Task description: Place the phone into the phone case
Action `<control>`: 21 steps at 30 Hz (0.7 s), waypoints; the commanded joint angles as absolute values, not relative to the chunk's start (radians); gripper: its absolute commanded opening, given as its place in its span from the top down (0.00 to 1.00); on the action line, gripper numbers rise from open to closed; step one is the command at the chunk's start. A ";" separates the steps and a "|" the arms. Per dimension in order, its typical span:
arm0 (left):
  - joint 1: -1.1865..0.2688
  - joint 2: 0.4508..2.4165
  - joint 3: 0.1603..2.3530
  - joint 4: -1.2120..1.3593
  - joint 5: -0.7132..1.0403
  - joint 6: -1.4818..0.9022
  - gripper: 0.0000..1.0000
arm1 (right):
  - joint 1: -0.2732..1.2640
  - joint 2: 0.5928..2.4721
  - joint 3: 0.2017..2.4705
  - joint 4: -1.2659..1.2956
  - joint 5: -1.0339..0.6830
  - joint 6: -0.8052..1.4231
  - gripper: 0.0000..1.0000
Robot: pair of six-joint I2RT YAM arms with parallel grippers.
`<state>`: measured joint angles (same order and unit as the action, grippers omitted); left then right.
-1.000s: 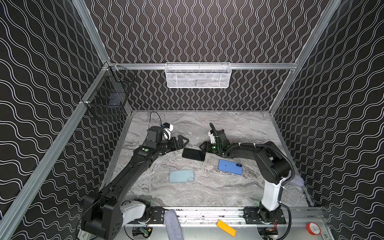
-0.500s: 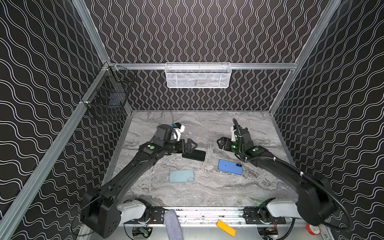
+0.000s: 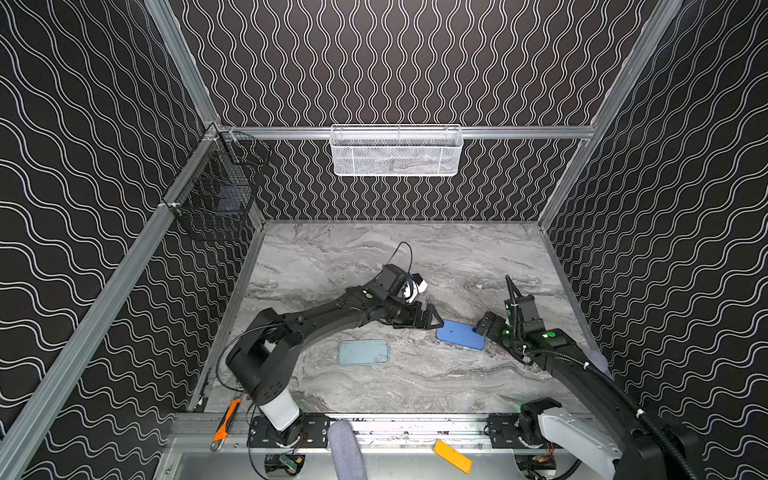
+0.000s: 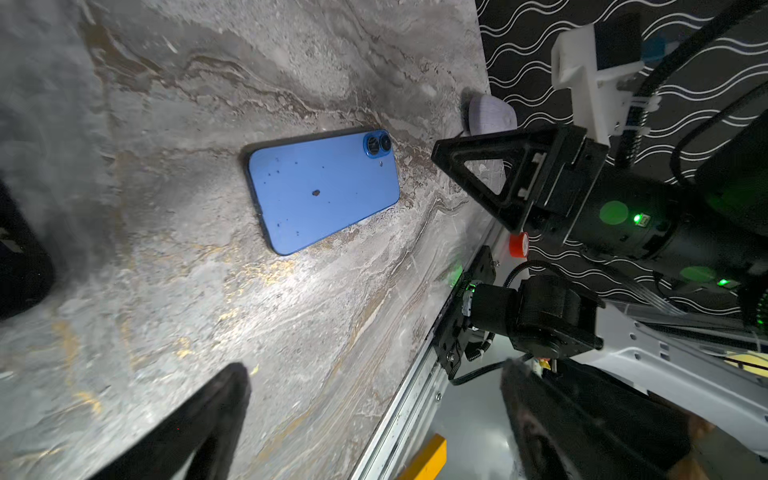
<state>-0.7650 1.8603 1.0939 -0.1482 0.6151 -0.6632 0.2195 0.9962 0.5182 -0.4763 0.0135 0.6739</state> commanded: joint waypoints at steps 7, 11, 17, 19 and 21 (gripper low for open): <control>-0.772 2.014 1.119 0.039 0.641 -0.785 0.01 | 0.129 1.036 0.464 -0.362 -0.190 0.673 0.02; -0.782 2.045 1.128 0.075 0.643 -0.803 0.01 | 0.112 1.051 0.436 -0.295 -0.292 0.658 0.02; -0.784 2.094 1.114 0.174 0.662 -0.865 0.01 | 0.099 1.125 0.400 -0.176 -0.438 0.659 0.02; -0.783 2.111 1.111 0.212 0.669 -0.889 0.01 | 0.097 1.137 0.386 -0.149 -0.454 0.662 0.02; -0.784 2.126 1.117 0.234 0.668 -0.907 0.01 | 0.095 1.137 0.368 -0.114 -0.474 0.663 0.02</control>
